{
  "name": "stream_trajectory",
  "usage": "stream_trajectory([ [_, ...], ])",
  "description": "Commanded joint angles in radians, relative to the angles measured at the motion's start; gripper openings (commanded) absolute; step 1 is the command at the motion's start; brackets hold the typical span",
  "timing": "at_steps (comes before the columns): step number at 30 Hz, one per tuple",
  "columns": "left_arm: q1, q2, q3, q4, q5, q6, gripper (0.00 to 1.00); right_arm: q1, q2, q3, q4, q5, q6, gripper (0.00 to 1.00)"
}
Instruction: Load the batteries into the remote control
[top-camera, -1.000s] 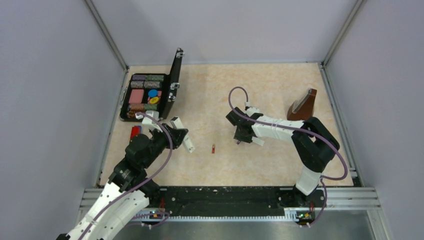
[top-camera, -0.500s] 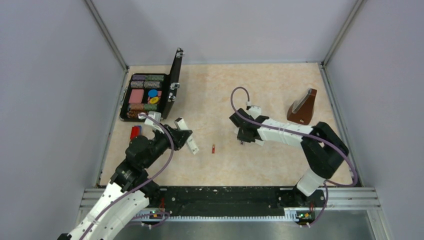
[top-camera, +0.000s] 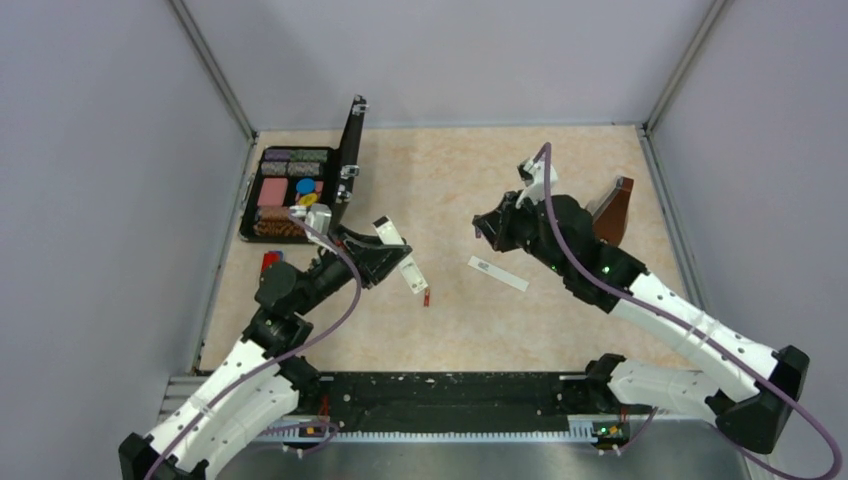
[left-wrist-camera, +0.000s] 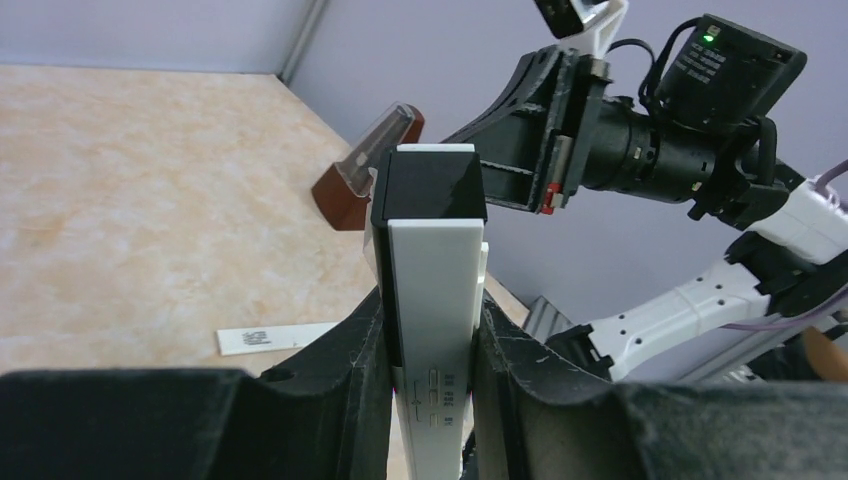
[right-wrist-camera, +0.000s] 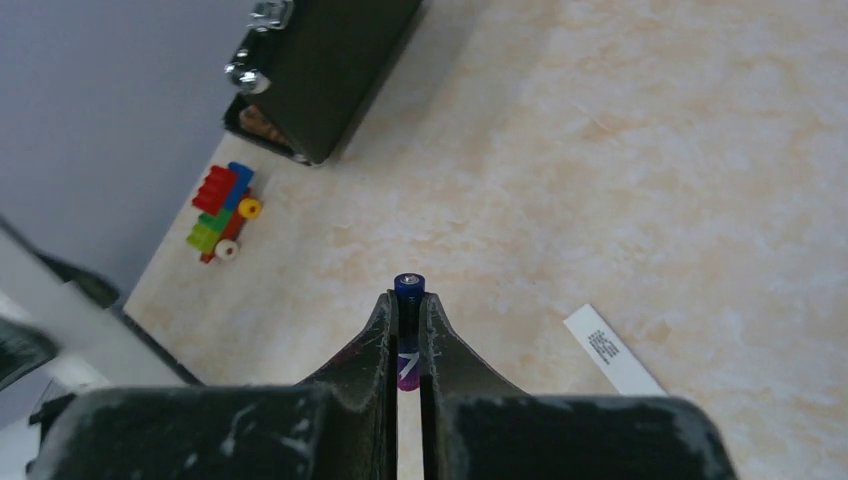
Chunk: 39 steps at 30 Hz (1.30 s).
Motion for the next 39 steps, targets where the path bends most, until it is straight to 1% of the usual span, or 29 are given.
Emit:
stream_trajectory([
  [1,0.001,0.109,0.055,0.252,0.11,-0.12,0.0,0.03,-0.061,0.04,0.126,-0.21,-0.138,0.0],
  [3,0.001,0.155,0.06,0.316,0.12,-0.157,0.0,0.046,-0.079,0.041,0.16,-0.272,-0.168,0.0],
  [5,0.001,0.198,0.067,0.365,0.125,-0.193,0.0,0.067,-0.088,0.046,0.186,-0.287,-0.188,0.0],
  [11,0.001,0.309,0.104,0.452,0.096,-0.333,0.0,0.131,-0.076,0.094,0.166,-0.264,-0.217,0.0],
  [14,0.002,0.326,0.125,0.437,0.056,-0.383,0.0,0.151,-0.072,0.12,0.151,-0.263,-0.219,0.0],
  [17,0.002,0.323,0.132,0.409,0.022,-0.391,0.0,0.174,-0.06,0.144,0.141,-0.258,-0.22,0.0],
  [24,0.001,0.295,0.162,0.233,-0.063,-0.407,0.0,0.262,-0.008,0.182,0.134,-0.169,-0.245,0.0],
  [30,0.002,0.265,0.154,0.198,-0.092,-0.435,0.0,0.291,0.035,0.202,0.133,-0.146,-0.259,0.0],
  [39,0.002,0.26,0.147,0.198,-0.079,-0.462,0.0,0.296,0.067,0.188,0.171,-0.137,-0.265,0.0],
])
